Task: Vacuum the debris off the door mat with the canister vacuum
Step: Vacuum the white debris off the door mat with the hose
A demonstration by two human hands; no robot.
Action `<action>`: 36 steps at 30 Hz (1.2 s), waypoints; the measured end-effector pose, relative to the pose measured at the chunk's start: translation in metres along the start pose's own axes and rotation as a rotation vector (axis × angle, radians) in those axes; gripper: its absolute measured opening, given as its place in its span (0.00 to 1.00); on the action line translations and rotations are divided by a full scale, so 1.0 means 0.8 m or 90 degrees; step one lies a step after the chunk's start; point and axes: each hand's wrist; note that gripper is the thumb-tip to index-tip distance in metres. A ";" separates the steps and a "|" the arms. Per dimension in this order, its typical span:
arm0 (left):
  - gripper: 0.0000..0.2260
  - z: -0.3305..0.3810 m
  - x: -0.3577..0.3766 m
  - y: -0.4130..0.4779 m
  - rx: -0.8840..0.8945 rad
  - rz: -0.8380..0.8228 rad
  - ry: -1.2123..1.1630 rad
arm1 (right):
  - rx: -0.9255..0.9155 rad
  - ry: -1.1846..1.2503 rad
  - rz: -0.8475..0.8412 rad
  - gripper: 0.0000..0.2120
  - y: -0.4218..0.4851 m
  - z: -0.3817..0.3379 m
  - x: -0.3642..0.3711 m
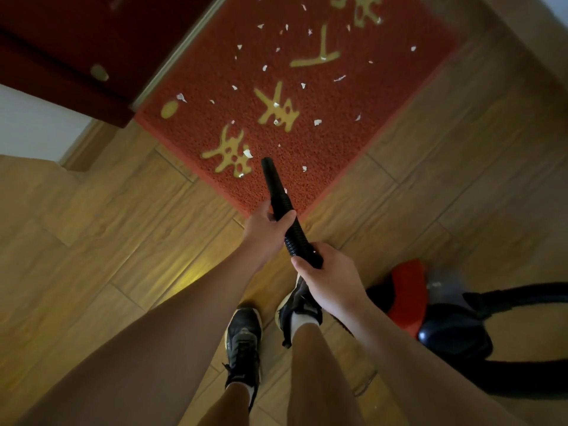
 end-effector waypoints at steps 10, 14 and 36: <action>0.22 0.011 0.019 0.030 -0.054 0.008 -0.054 | 0.010 -0.028 -0.048 0.12 0.043 0.001 -0.027; 0.25 0.005 0.026 0.034 -0.069 0.011 -0.078 | 0.031 0.019 -0.063 0.13 0.051 0.014 -0.029; 0.10 -0.043 0.059 0.051 -0.111 -0.022 -0.063 | 0.061 -0.002 -0.040 0.10 0.050 0.054 -0.005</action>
Point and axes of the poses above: each hand's wrist, its own y-axis towards the middle knuckle, its own x-axis out of the palm, z = x × y, and after that the axes turned 13 degrees about y, right-handed
